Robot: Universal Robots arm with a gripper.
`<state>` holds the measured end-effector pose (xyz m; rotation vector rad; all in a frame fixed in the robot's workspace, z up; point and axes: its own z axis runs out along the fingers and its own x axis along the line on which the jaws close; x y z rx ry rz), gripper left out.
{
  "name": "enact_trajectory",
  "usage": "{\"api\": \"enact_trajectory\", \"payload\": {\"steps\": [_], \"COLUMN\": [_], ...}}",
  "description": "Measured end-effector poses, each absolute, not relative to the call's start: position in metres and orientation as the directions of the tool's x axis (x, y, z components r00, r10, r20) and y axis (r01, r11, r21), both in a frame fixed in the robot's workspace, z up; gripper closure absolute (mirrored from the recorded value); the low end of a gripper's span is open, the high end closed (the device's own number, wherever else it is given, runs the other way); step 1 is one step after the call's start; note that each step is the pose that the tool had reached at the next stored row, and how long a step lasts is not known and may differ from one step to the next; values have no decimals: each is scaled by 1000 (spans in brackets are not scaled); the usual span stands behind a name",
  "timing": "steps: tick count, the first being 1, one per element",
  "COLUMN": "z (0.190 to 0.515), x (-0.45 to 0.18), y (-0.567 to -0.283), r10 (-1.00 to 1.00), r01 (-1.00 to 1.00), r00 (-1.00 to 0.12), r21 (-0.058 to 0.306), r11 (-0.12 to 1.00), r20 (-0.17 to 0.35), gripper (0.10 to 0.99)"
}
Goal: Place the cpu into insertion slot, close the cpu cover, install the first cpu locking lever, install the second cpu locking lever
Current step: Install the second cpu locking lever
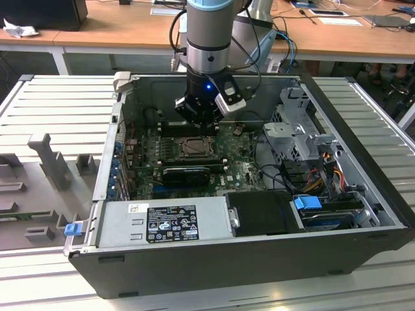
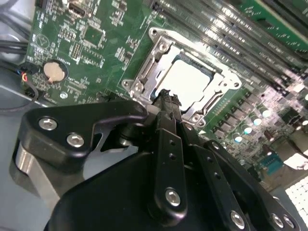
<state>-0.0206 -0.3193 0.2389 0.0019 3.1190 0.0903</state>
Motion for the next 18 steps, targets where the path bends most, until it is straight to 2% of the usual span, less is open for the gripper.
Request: {"api": "enact_trajectory", "payload": {"steps": [9, 18], "z": [239, 239], "x": [-21, -21], "y": [-343, -355], "r10": [2, 2], "r01": [1, 1], "r00": [-1000, -1000], "r21": [58, 60], "r11": [998, 998], "r20": [-21, -20], "gripper": [980, 980]}}
